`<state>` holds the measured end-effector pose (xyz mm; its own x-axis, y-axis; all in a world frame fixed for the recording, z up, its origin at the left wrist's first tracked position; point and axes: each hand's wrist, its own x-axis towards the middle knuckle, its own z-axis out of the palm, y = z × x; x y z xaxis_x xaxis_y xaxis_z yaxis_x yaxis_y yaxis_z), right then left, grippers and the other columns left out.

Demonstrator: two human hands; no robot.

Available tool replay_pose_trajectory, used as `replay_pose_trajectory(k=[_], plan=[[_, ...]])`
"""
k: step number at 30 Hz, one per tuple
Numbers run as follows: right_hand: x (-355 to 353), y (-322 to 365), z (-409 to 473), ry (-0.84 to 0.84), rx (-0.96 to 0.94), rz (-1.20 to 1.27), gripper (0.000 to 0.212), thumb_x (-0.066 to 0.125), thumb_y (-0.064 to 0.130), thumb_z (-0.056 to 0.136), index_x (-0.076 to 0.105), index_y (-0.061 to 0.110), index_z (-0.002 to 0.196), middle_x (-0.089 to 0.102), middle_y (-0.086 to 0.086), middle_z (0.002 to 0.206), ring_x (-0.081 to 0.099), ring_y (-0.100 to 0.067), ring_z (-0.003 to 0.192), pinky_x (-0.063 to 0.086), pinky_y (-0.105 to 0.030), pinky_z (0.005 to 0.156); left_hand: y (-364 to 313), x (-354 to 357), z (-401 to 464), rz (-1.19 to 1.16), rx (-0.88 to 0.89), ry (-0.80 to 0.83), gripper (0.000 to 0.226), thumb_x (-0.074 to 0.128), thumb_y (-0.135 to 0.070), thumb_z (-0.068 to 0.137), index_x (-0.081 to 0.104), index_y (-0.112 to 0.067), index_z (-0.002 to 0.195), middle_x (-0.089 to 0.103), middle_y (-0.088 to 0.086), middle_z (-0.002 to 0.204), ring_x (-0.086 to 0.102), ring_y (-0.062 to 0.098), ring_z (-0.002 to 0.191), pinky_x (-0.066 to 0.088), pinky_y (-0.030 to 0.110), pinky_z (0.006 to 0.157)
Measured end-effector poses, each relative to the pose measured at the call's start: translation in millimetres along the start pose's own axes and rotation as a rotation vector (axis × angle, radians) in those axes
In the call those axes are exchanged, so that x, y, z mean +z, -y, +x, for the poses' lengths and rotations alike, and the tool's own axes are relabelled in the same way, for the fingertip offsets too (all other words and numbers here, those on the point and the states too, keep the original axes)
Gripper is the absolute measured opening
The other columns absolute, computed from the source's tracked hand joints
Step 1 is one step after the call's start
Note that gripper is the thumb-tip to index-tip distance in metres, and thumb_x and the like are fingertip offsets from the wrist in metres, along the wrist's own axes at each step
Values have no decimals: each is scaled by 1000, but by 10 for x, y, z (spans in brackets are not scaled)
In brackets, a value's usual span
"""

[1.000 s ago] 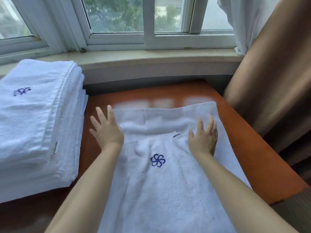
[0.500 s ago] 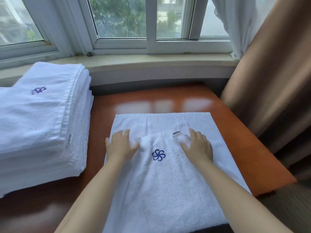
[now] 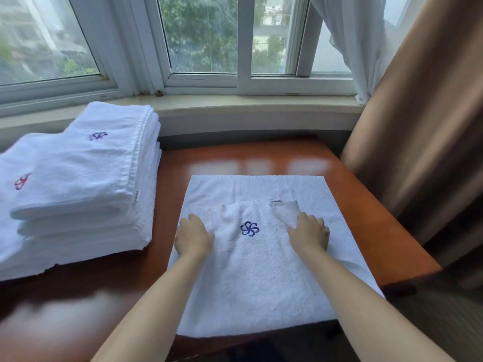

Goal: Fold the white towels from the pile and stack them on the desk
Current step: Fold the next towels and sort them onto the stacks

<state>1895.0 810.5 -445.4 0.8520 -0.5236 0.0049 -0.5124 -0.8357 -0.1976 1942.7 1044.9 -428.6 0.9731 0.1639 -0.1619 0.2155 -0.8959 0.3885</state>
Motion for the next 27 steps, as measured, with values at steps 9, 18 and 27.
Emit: replay_pose_trajectory(k=[9,18,27], plan=[[-272,-2,-231,-338,-180,421,20,31,5,66,46,10,78,44,-12,58,41,-33,52,22,-30,49,-153,-132,-25,-263,406,-50,26,41,11,75,62,-3,79,62,13,88,55,29,82,39,30,64],[-352,-557,-692,-25,-743,-594,32,85,4,37,67,18,59,60,-1,64,60,-18,63,46,-24,60,372,-347,-419,1012,1176,66,32,41,-4,92,55,-17,117,47,2,125,44,23,115,31,31,95],[-218,-398,-762,143,-547,-815,29,50,5,91,58,18,115,53,-3,119,43,-22,116,33,-33,98,524,-335,-568,911,1023,245,32,56,-9,85,61,-22,114,13,-1,156,44,23,116,41,32,89]])
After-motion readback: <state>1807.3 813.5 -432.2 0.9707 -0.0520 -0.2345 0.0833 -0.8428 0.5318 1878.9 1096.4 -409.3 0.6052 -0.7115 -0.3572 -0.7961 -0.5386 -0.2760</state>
